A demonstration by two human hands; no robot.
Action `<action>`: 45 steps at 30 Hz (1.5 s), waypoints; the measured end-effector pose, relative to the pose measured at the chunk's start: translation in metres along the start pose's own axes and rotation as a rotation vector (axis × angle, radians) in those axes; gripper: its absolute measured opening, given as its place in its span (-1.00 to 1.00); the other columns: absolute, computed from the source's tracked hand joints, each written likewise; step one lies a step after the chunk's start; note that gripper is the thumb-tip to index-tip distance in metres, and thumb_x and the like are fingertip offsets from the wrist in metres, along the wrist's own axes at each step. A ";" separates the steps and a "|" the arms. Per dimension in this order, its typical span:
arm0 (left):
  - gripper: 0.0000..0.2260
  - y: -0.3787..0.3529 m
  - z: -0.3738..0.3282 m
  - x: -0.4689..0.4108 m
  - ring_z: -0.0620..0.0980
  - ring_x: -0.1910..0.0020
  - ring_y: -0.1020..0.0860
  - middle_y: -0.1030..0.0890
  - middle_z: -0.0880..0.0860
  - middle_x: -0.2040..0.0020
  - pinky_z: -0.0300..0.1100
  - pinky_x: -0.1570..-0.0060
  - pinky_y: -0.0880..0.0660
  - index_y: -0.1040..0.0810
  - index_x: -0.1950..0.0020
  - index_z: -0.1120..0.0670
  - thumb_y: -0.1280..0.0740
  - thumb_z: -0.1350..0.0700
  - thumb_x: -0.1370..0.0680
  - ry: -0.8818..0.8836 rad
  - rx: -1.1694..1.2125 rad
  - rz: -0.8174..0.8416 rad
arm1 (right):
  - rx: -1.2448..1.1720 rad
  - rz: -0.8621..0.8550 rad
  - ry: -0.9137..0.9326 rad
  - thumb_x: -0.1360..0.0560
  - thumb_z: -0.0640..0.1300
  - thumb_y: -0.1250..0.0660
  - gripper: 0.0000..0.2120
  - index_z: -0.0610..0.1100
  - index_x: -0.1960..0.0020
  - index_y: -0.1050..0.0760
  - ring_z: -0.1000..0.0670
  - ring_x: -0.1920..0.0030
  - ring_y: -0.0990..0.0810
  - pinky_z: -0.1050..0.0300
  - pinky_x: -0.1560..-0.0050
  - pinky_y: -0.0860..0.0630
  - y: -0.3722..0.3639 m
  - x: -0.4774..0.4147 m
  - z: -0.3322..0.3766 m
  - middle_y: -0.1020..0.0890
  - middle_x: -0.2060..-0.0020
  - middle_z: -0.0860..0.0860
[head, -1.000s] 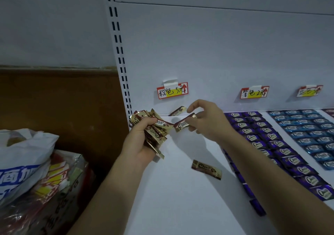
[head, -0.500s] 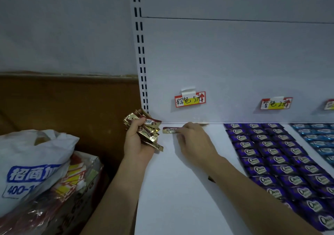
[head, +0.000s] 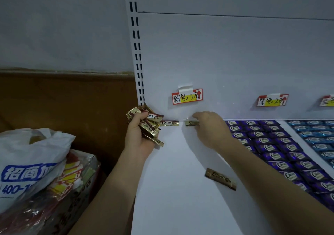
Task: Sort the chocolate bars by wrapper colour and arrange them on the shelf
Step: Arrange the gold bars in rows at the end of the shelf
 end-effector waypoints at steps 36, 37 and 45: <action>-0.90 0.004 -0.002 0.000 -0.04 0.32 -0.66 -0.69 0.03 0.20 -0.25 0.41 -0.53 -0.63 0.06 0.11 -0.31 0.19 -0.57 -0.057 0.149 0.028 | 0.109 -0.019 0.288 -0.53 -0.25 -0.21 -0.58 -0.06 -0.36 -0.48 -0.11 -0.25 -0.40 -0.03 -0.09 -0.31 -0.021 0.011 0.036 -0.52 -0.25 0.03; -0.89 0.005 -0.002 0.001 -0.03 0.33 -0.67 -0.69 0.04 0.19 -0.25 0.43 -0.53 -0.63 0.04 0.12 -0.31 0.19 -0.58 -0.067 0.166 0.025 | 0.102 0.008 0.319 -0.54 -0.25 -0.20 -0.57 -0.05 -0.38 -0.46 -0.10 -0.29 -0.37 -0.04 -0.14 -0.29 -0.024 0.011 0.044 -0.50 -0.28 0.04; -0.87 0.002 -0.004 0.003 -0.05 0.34 -0.68 -0.71 0.04 0.23 -0.28 0.40 -0.55 -0.61 0.01 0.13 -0.26 0.20 -0.61 -0.089 0.168 0.054 | 0.125 0.062 0.375 -0.58 -0.03 -0.25 -0.66 -0.03 -0.33 -0.47 -0.09 -0.28 -0.38 -0.12 -0.15 -0.32 -0.037 0.009 0.080 -0.52 -0.27 0.05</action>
Point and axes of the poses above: each hand's wrist, its own x-axis away from the middle knuckle, its own y-axis out of the back of the hand, z = x × y, the point moved 4 cm from there along -x, towards the middle knuckle
